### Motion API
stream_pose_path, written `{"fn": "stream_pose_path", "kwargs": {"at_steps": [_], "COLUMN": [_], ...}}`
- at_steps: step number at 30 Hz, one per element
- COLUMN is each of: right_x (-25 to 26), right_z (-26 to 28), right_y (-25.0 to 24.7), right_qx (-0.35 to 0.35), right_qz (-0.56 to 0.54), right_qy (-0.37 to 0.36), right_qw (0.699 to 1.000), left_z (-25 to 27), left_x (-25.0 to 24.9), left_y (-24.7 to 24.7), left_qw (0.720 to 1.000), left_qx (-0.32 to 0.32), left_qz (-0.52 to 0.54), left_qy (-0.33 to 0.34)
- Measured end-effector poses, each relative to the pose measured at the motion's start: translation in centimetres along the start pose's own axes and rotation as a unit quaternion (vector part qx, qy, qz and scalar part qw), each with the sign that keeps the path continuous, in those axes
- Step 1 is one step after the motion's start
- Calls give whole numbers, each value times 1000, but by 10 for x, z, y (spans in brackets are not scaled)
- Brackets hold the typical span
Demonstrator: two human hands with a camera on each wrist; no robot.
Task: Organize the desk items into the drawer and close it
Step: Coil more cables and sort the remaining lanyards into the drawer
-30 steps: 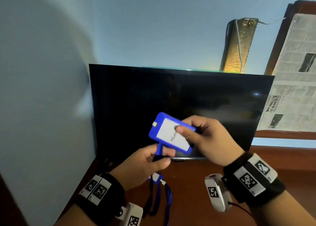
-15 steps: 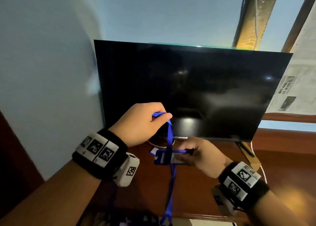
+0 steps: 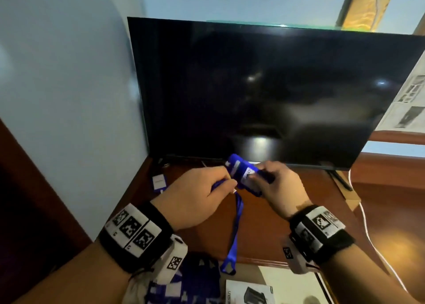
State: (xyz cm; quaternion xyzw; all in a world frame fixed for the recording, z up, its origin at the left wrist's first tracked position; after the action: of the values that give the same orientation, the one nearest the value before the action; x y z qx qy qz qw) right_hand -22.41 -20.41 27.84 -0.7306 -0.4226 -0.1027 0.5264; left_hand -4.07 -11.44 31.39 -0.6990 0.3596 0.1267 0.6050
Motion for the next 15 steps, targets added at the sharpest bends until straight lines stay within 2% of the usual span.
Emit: {"fn": "stream_pose_path", "kwargs": {"at_steps": [3, 4, 6, 8, 10, 13, 15], "right_x": [20, 28, 40, 47, 46, 20, 3], "right_z": [19, 24, 25, 19, 13, 10, 14], "right_y": [31, 34, 29, 18, 11, 16, 30], "right_qx": [166, 200, 215, 176, 109, 8, -16], "right_qz": [11, -15, -136, -268, -338, -337, -302], "right_qy": [-101, -114, -85, -48, -22, 51, 94], "right_qw": [981, 973, 963, 946, 935, 940, 949], "left_z": [-18, -25, -35, -33, -21, -1, 11], "left_x": [2, 11, 43, 70, 80, 75, 72], "left_y": [-29, -35, -33, -17, -1, 21, 31], "left_qw": [994, 993, 996, 994, 988, 983, 988], "left_qx": [-58, -58, -24, 11, 12, -9, -39], "left_qz": [-93, -106, -69, 26, 89, 128, 95], "left_qy": [24, 8, -54, -102, -125, -129, -111]}}
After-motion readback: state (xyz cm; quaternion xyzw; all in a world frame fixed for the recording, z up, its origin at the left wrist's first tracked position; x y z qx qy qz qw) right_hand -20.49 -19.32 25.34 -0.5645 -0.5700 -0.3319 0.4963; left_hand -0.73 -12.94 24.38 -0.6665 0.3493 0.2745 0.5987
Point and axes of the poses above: each hand's wrist, its own z-axis away from the middle knuckle, its own y-axis out of the palm, x = y × z, the point moved 7 cm from there along -z, towards the middle knuckle, and after that the axes turned 1 degree about -y, right-handed, at the moved point
